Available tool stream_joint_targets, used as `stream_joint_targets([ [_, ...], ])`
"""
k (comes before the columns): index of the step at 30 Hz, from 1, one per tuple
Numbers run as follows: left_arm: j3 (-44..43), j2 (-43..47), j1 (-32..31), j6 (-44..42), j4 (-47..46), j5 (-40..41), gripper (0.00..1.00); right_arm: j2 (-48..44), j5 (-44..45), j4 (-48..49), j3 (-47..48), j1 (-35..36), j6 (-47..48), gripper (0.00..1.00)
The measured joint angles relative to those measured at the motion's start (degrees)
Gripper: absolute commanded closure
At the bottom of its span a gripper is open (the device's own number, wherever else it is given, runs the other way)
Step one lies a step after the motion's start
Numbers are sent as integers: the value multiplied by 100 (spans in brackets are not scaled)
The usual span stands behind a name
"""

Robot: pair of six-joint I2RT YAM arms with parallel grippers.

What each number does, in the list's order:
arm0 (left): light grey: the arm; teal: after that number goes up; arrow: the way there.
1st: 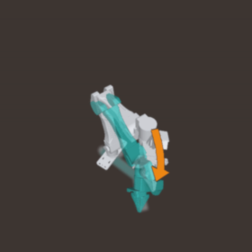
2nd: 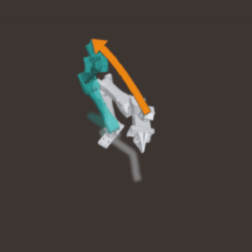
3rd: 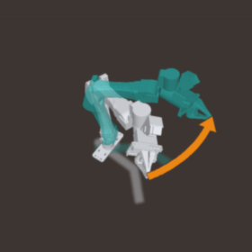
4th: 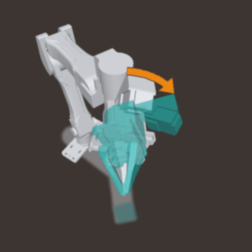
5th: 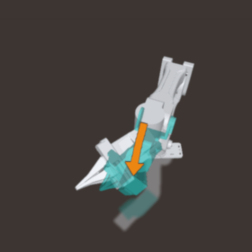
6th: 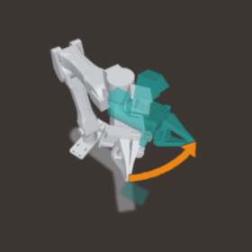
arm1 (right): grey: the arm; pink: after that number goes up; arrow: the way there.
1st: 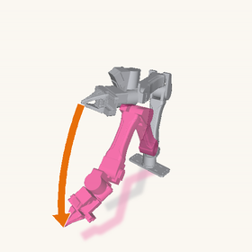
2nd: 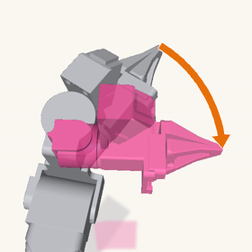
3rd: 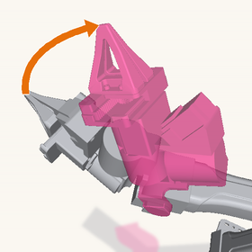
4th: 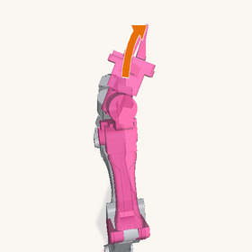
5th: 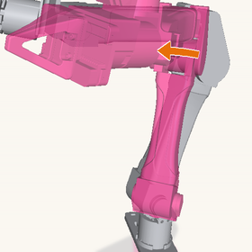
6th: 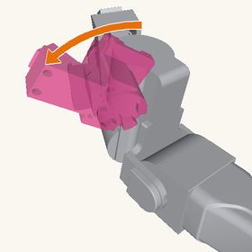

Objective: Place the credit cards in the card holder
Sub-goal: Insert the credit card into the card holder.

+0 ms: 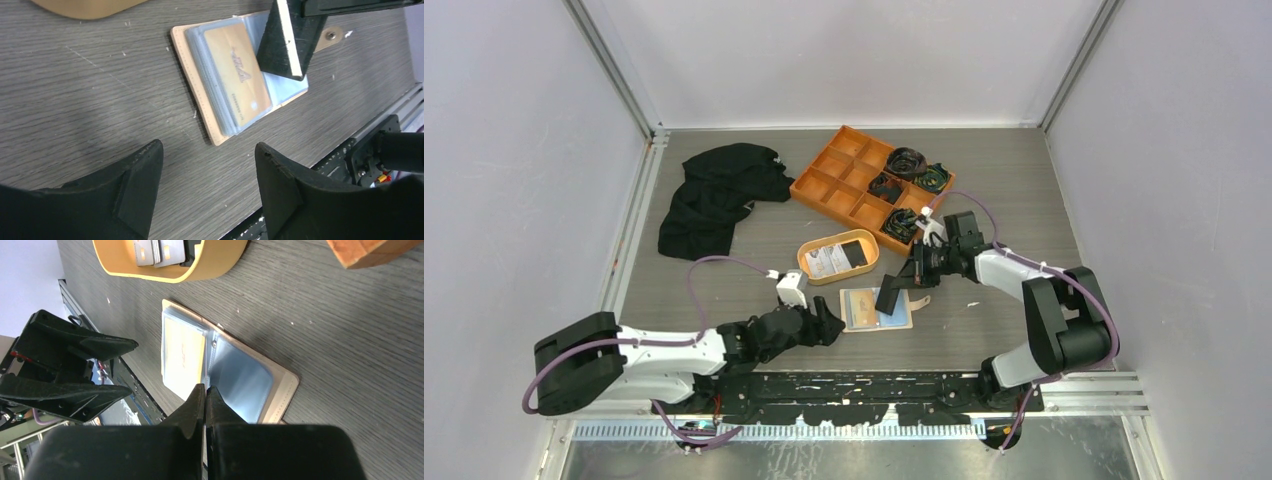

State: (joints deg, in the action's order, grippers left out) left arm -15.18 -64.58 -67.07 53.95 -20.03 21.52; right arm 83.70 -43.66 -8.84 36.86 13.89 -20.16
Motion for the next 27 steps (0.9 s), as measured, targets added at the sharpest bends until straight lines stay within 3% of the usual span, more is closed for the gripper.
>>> stream_joint_targets([
  [9, -170, -417, 70, 160, 83, -2, 39, 170, -144, -20, 31, 101, -11, 99],
  [16, -452, -758, 120, 179, 330, -2, 39, -192, -133, -127, 33, 66, 81, 99],
  [27, -678, -1029, 153, 160, 470, -31, 40, 33, -197, -140, 33, 61, 50, 99],
])
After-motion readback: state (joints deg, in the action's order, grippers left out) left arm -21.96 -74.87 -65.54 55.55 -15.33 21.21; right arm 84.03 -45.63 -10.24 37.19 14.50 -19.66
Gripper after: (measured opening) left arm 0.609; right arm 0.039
